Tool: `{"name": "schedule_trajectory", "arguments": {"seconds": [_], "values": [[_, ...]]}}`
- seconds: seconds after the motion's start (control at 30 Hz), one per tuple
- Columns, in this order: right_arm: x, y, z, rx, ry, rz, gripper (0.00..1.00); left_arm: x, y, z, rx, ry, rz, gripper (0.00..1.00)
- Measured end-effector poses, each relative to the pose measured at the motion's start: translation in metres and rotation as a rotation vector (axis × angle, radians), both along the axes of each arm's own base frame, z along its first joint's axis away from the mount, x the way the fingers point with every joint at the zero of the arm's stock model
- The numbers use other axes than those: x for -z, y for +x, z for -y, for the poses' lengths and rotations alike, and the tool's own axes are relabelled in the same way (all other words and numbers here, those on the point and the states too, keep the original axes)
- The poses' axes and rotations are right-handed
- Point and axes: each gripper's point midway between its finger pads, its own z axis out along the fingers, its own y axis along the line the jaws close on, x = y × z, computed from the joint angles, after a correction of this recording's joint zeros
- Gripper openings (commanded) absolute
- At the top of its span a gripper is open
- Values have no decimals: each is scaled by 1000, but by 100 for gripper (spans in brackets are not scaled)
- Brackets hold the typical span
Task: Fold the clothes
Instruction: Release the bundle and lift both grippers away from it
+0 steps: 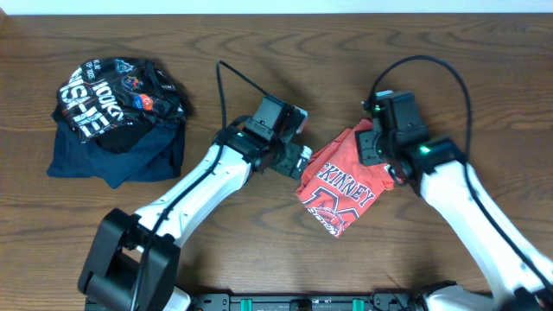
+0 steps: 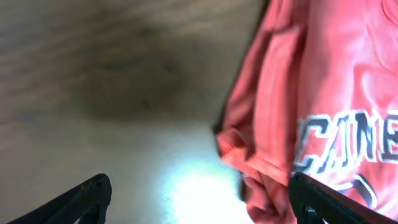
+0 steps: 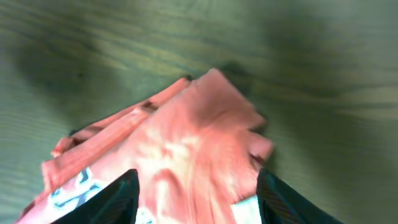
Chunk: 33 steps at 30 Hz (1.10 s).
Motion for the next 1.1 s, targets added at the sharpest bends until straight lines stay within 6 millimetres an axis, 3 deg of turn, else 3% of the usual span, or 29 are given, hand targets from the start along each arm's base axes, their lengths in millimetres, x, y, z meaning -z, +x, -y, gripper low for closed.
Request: {"name": "schedule_trajectory", "arguments": {"seconds": [0.17, 0.3, 0.5, 0.63, 0.73, 0.83, 0.97, 1.1], "values": [[-21, -23, 33, 80, -43, 4, 64, 0, 9, -9, 31, 28, 37, 98], [-26, -37, 65, 199, -68, -17, 65, -6, 5, -3, 114, -8, 27, 100], [-20, -52, 102, 350, -82, -84, 66, -53, 24, 23, 240, -132, 131, 98], [-19, -53, 106, 374, -81, -90, 66, -72, 28, 38, 310, -204, 178, 98], [-18, -54, 105, 374, -74, -94, 67, -66, 28, 49, 353, -248, 163, 98], [-18, -54, 103, 371, -67, -97, 66, -48, 31, 56, 367, -263, 107, 98], [-17, -55, 101, 370, -54, -103, 67, -21, 41, 71, 384, -288, 26, 98], [-16, -58, 100, 367, -52, -117, 67, -8, 59, 89, 401, -327, -4, 98]]}}
